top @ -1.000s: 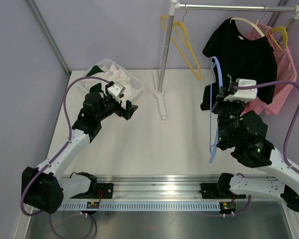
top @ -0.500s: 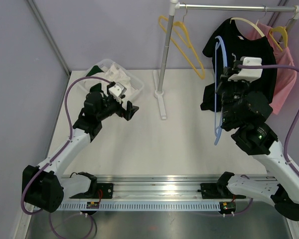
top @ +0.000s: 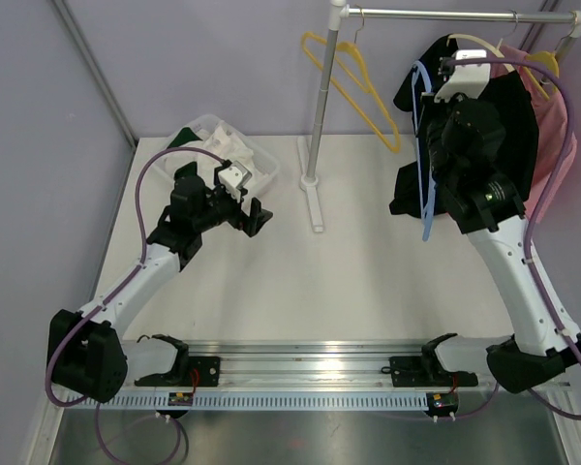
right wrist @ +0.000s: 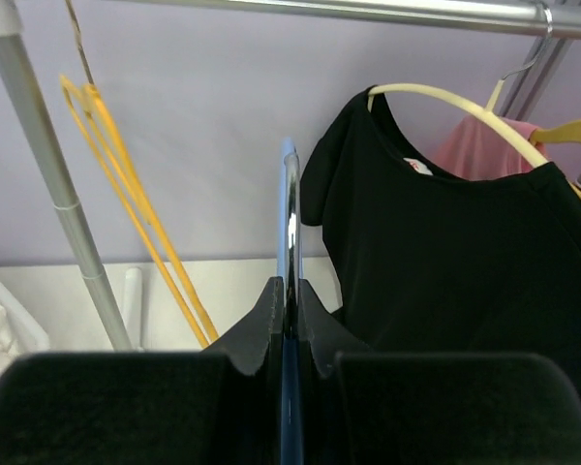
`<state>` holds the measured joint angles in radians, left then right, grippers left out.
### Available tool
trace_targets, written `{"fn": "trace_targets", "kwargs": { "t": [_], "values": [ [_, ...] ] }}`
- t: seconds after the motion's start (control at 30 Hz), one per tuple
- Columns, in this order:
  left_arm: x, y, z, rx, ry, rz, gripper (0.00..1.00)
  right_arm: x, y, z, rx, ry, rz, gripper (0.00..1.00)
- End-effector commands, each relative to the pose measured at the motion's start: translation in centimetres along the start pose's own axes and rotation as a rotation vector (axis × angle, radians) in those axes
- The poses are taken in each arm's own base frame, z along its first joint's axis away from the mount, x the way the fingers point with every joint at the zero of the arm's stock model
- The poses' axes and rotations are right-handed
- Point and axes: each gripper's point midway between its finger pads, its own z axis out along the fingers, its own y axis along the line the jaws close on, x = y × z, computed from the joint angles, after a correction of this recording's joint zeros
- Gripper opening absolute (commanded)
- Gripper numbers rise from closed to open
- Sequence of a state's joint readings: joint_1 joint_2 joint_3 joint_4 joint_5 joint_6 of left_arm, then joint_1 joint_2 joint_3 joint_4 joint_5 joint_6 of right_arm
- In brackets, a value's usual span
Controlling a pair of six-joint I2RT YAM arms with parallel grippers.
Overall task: Remove the t-shirt from the hanger
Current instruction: Hang the hanger back to the clothesline with the right arm
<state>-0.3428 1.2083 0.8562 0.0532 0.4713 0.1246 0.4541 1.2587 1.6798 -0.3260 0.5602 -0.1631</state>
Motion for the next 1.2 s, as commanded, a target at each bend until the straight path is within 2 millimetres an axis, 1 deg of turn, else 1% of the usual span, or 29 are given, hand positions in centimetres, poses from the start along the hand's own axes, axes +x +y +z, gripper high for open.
{"fn": "trace_targets", "kwargs": {
  "t": [0.0,0.03,0.07,0.1,0.13,0.17,0.2,0.23,0.33,0.47,0.5,0.57,0.63,0.7,0.8,0.83,0.87,0.9,0.93,0.97,1.03,1.07,1.1,1.17],
  "values": [
    [-2.9,-0.4,0.1,0.031,-0.07,0.048,0.99,-1.7,1.6,1.0,-0.166,-0.017,0.061,0.0],
    [-2.9,-0.5,0.1,0.039,-0.068,0.047,0.99,-1.5,0.9,1.7,-0.159,-0.01,0.059,0.0],
    [-2.9,-0.5,0.1,0.039,-0.07,0.048,0.99,-1.9,0.8,2.0,-0.164,-0.019,0.064,0.0],
    [-2.9,-0.6,0.0,0.039,-0.07,0.048,0.99,-1.4,0.7,3.0,-0.18,-0.008,0.073,0.0],
    [-2.9,-0.6,0.1,0.041,-0.068,0.048,0.99,-1.6,0.9,3.3,-0.203,-0.017,0.083,0.0],
    [-2.9,-0.5,0.0,0.038,-0.07,0.049,0.99,-1.9,1.6,3.5,-0.252,-0.023,0.101,0.0],
    [-2.9,-0.6,0.0,0.039,-0.071,0.052,0.99,-1.4,2.0,4.1,-0.265,-0.013,0.104,0.0],
    [-2.8,-0.6,0.1,0.04,-0.07,0.051,0.99,-1.6,2.2,4.2,-0.272,-0.017,0.11,0.0],
    [-2.6,-0.8,0.3,0.055,-0.063,0.044,0.99,-1.8,3.1,4.1,-0.319,-0.012,0.136,0.0],
    [-2.2,-1.2,0.8,0.084,-0.043,0.03,0.99,-2.1,3.5,3.1,-0.348,0.012,0.194,0.0],
    [-2.0,-1.1,1.0,0.085,-0.037,0.028,0.99,-2.0,4.0,2.7,-0.381,0.024,0.197,0.0],
    [-1.8,-1.1,1.1,0.085,-0.033,0.025,0.99,-2.4,4.1,1.9,-0.4,0.023,0.22,0.0],
    [-1.8,-1.1,1.1,0.085,-0.032,0.027,0.99,-2.1,4.1,1.7,-0.399,0.028,0.223,0.0],
    [-1.8,-1.1,1.2,0.084,-0.029,0.025,0.99,-2.4,3.2,1.5,-0.359,0.014,0.22,0.0],
    [-2.0,-1.2,1.0,0.087,-0.035,0.028,0.99,-1.9,1.5,2.3,-0.251,0.024,0.209,0.0],
    [-2.0,-1.2,1.0,0.085,-0.034,0.028,0.99,-2.2,0.9,2.5,-0.218,0.018,0.201,0.0],
    [-2.0,-1.2,0.9,0.085,-0.036,0.029,0.99,-1.6,1.0,3.2,-0.205,0.038,0.19,0.0],
    [-2.0,-1.2,0.9,0.085,-0.036,0.031,0.99,-1.2,0.8,3.5,-0.194,0.052,0.182,0.0],
    [-2.1,-1.3,0.9,0.086,-0.037,0.032,0.99,-1.5,0.8,3.7,-0.189,0.047,0.179,0.0],
    [-2.1,-1.3,0.9,0.088,-0.037,0.032,0.99,-0.8,0.8,4.5,-0.176,0.062,0.167,0.0],
    [-2.0,-1.3,0.9,0.088,-0.034,0.027,0.99,-1.1,1.0,5.1,-0.177,0.05,0.158,0.0],
    [-2.1,-1.4,0.9,0.089,-0.036,0.028,0.99,-0.8,1.4,5.7,-0.187,0.05,0.15,0.0],
    [-2.2,-1.5,0.9,0.094,-0.038,0.031,0.99,-1.4,1.8,6.1,-0.201,0.02,0.15,0.0],
    [-2.5,-1.5,0.9,0.094,-0.039,0.03,0.99,-1.3,2.2,7.2,-0.213,-0.002,0.115,0.0]
  ]
}}
